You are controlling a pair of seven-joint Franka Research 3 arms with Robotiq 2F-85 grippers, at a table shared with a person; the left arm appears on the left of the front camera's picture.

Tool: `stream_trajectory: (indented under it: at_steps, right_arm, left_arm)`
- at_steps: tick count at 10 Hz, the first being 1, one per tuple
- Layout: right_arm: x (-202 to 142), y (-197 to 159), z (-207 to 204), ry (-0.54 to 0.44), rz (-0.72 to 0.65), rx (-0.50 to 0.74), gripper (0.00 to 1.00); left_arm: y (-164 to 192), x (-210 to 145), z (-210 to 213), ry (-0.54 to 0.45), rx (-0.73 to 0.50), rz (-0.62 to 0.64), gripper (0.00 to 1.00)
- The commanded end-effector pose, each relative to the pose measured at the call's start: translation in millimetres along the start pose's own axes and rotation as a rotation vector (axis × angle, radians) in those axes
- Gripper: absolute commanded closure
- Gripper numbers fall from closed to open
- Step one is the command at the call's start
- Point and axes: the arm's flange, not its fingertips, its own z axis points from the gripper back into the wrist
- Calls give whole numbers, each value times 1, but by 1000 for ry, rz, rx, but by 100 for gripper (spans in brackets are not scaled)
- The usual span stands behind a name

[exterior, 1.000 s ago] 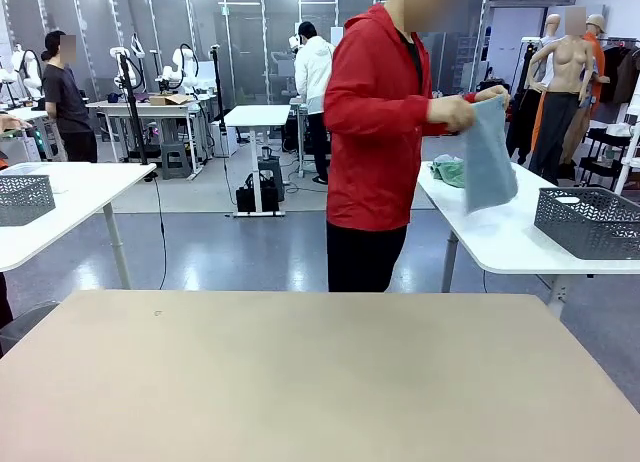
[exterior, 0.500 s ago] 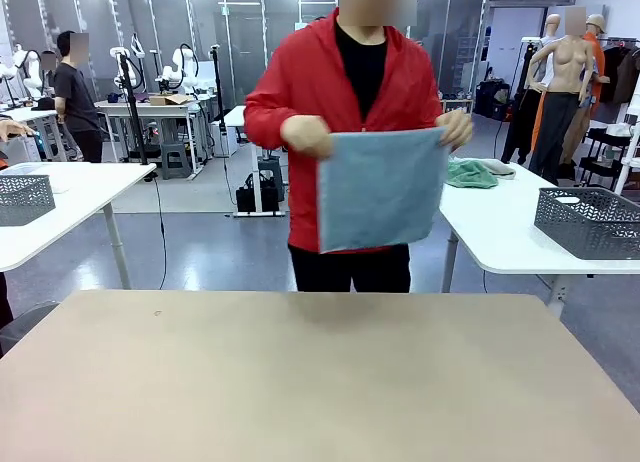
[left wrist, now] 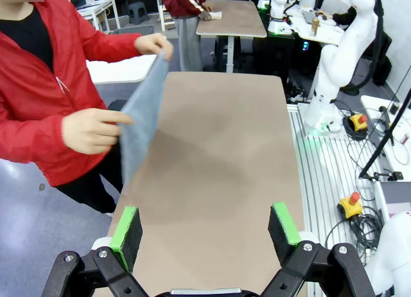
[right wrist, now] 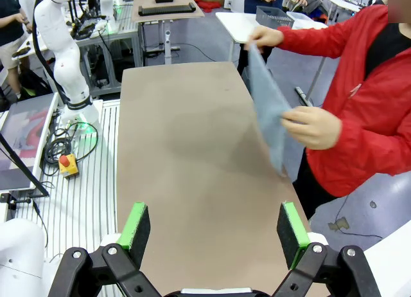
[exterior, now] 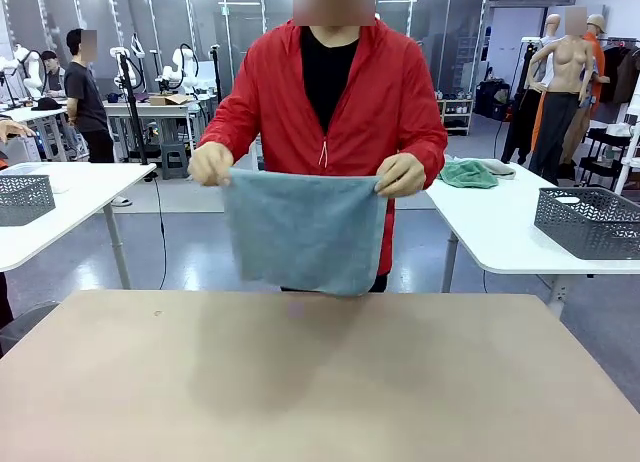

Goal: Fold the towels and place them in the basket.
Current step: When a person lays out a Towel with hook on the table, fold it in half twice.

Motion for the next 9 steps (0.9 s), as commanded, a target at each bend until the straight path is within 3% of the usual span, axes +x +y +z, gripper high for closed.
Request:
stream_trajectory:
  at_steps: [1, 9]
  right_arm:
    - [2, 1, -1, -10, 4, 3, 0]
    - [2, 1, -1, -10, 4, 3, 0]
  left_arm:
    - [0, 0, 0, -2, -2, -2, 0]
    - [0, 0, 0, -2, -2, -2, 0]
